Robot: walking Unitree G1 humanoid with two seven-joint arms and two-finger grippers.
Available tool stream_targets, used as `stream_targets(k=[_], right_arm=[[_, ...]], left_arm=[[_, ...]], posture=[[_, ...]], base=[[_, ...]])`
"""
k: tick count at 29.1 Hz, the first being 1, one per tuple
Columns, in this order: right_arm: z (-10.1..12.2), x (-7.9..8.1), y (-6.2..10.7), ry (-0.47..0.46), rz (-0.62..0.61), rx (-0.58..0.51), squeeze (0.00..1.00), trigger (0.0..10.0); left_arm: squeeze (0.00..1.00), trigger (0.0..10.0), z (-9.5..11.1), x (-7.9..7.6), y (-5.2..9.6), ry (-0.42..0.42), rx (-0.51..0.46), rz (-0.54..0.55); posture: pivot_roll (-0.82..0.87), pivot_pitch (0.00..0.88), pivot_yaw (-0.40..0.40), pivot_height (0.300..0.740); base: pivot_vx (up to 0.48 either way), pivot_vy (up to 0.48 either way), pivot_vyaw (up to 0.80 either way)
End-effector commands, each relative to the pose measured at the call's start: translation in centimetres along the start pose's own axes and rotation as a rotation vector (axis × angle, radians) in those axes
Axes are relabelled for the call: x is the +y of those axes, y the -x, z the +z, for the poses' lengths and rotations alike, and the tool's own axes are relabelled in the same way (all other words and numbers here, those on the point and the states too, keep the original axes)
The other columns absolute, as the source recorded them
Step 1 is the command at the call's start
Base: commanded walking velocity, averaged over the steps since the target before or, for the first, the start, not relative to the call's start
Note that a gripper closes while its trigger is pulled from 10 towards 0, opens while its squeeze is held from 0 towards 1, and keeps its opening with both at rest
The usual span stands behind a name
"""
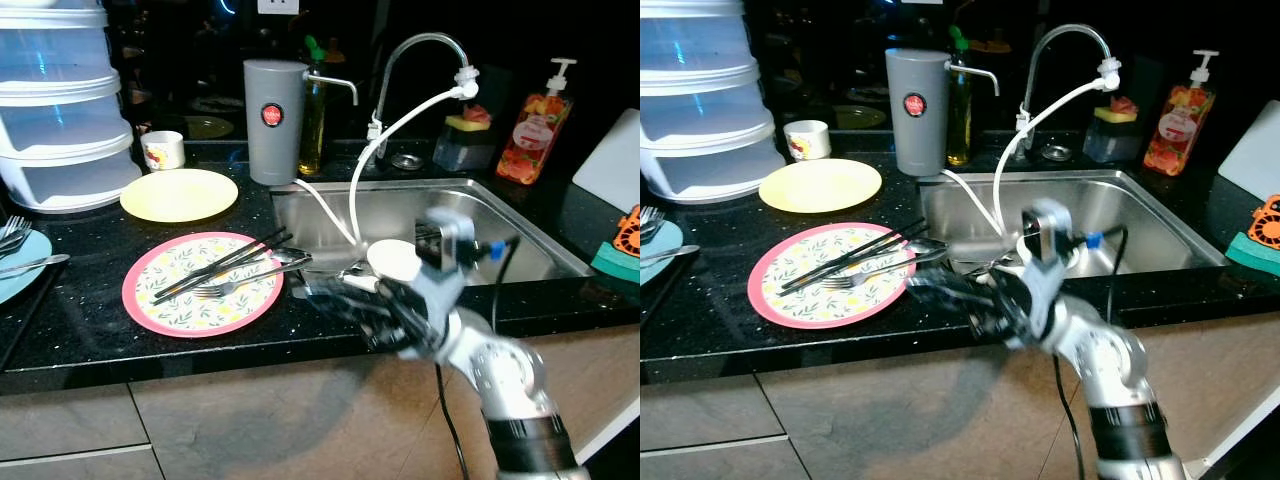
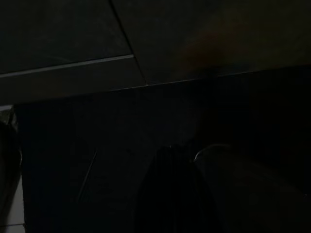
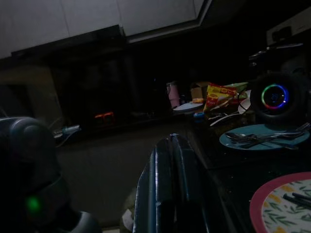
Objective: Kitchen organization
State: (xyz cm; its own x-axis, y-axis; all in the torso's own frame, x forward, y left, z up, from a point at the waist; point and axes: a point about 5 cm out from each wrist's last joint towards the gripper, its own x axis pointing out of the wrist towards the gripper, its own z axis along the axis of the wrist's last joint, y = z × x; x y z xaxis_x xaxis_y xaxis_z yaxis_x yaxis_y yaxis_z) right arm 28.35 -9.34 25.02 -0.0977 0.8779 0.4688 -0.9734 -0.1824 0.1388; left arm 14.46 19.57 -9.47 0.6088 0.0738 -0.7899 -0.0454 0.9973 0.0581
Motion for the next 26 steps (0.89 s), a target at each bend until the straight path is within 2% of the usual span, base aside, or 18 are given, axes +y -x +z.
stream_targets(k=[1,3,4,6,7,9,10,12,13,15,17,18,21,26], right_arm=[[0.5,-0.5,-0.6,0.054,-0.046,0.02,0.0,10.0],[1.6,-2.0,-3.1,0.183,-0.108,0.136,0.0,10.0],[1.6,-2.0,-3.1,0.183,-0.108,0.136,0.0,10.0],[2.9,-2.8,-5.8,0.293,-0.113,0.232,0.0,10.0],[2.9,-2.8,-5.8,0.293,-0.113,0.232,0.0,10.0],[4.8,-2.8,-8.6,0.404,-0.096,0.279,0.0,10.0],[4.8,-2.8,-8.6,0.404,-0.096,0.279,0.0,10.0],[6.6,-2.4,-11.1,0.506,-0.084,0.283,0.0,10.0],[6.6,-2.4,-11.1,0.506,-0.084,0.283,0.0,10.0],[8.5,-1.8,-13.5,0.615,-0.077,0.267,0.0,10.0],[9.5,-1.3,-14.8,0.674,-0.071,0.25,0.0,10.0],[9.5,-1.3,-14.8,0.674,-0.071,0.25,0.0,10.0],[10.5,-0.7,-16.2,0.732,-0.055,0.228,0.0,10.0],[10.9,-0.5,-16.9,0.8,-0.054,0.228,0.0,10.0]], left_arm=[[0.0,10.0,-0.2,0.8,0.1,0.0,0.001,0.014],[0.0,10.0,-0.2,1.5,0.2,-0.003,-0.004,0.016],[0.0,10.0,-0.2,1.5,0.2,-0.003,-0.004,0.016],[0.0,10.0,-0.1,2.3,0.3,-0.009,-0.01,0.017],[0.0,10.0,-0.1,2.3,0.3,-0.009,-0.01,0.017],[0.0,10.0,-0.1,2.9,0.5,-0.012,-0.015,0.019],[0.0,10.0,-0.1,2.9,0.5,-0.012,-0.015,0.019],[0.0,10.0,-0.2,3.0,0.5,-0.013,-0.017,0.02],[0.0,10.0,-0.2,3.0,0.5,-0.013,-0.017,0.02],[0.0,10.0,-0.2,2.2,0.4,-0.015,-0.016,0.014],[0.0,10.0,0.0,1.3,0.2,-0.015,-0.018,0.008],[0.0,10.0,0.0,1.3,0.2,-0.015,-0.018,0.008],[0.0,10.0,0.7,0.5,-0.1,-0.011,-0.025,0.004],[0.0,10.0,0.8,0.4,-0.2,-0.008,-0.021,0.001]], posture=[[0.03,0.006,-0.042,0.74],[0.02,0.023,-0.025,0.74],[0.02,0.023,-0.025,0.74],[0.01,0.053,-0.015,0.74],[0.01,0.053,-0.015,0.74],[0.01,0.081,-0.01,0.74],[0.01,0.081,-0.01,0.74],[0.0,0.103,-0.004,0.74],[0.0,0.103,-0.004,0.74],[0.0,0.111,-0.004,0.74],[0.0,0.117,-0.01,0.74],[0.0,0.117,-0.01,0.74],[0.0,0.122,-0.011,0.74],[-0.01,0.127,-0.012,0.74]], base=[[0.0,0.0,0.0],[0.0,0.0,0.0],[0.0,0.0,0.0],[0.0,0.0,0.0],[0.0,0.0,0.0],[0.0,0.0,0.0],[0.0,0.0,0.0],[0.0,0.0,0.0],[0.0,0.0,0.0],[0.0,0.0,0.0],[0.0,0.0,0.0],[0.0,0.0,0.0],[0.0,0.0,0.0],[0.0,0.0,0.0]])
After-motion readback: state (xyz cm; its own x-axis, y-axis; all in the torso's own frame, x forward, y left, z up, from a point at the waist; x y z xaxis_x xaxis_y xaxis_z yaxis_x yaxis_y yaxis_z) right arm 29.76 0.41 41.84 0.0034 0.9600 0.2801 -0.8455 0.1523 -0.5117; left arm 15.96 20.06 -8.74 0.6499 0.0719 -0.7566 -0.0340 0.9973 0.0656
